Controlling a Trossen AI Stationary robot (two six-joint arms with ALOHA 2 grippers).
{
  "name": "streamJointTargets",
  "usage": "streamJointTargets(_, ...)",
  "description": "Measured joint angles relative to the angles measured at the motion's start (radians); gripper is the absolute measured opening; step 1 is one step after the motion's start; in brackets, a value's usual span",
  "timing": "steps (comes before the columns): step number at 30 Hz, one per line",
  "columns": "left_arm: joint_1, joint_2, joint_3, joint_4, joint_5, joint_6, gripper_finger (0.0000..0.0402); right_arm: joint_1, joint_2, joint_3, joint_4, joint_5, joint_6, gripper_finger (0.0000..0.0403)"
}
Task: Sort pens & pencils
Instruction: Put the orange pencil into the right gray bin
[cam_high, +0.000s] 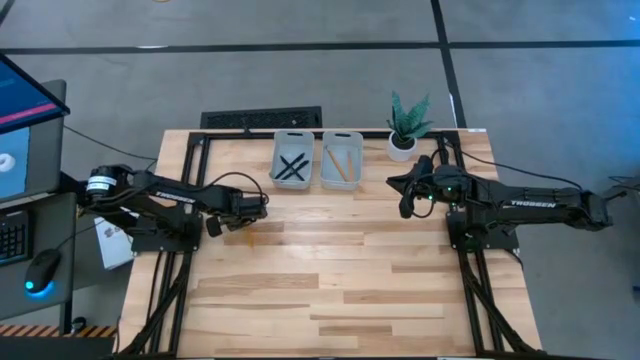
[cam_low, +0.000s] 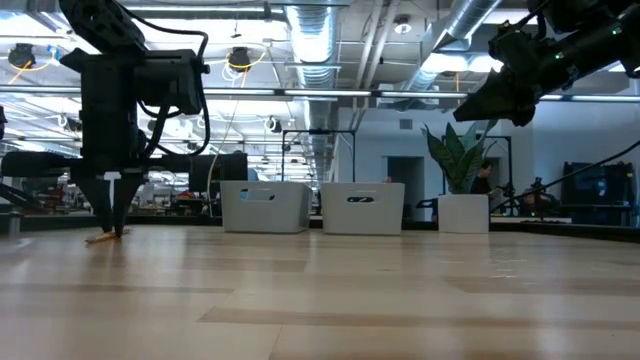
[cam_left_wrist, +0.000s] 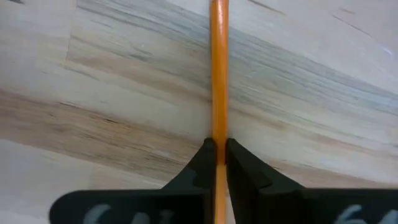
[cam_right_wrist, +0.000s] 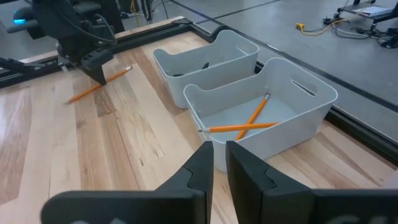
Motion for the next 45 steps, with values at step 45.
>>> streamJointTargets(45,0.052,0.001,0.475,0.052,-0.151,0.658,0.0015,0.002,0.0,0.0,0.019,-0.001,0.072,0.0066)
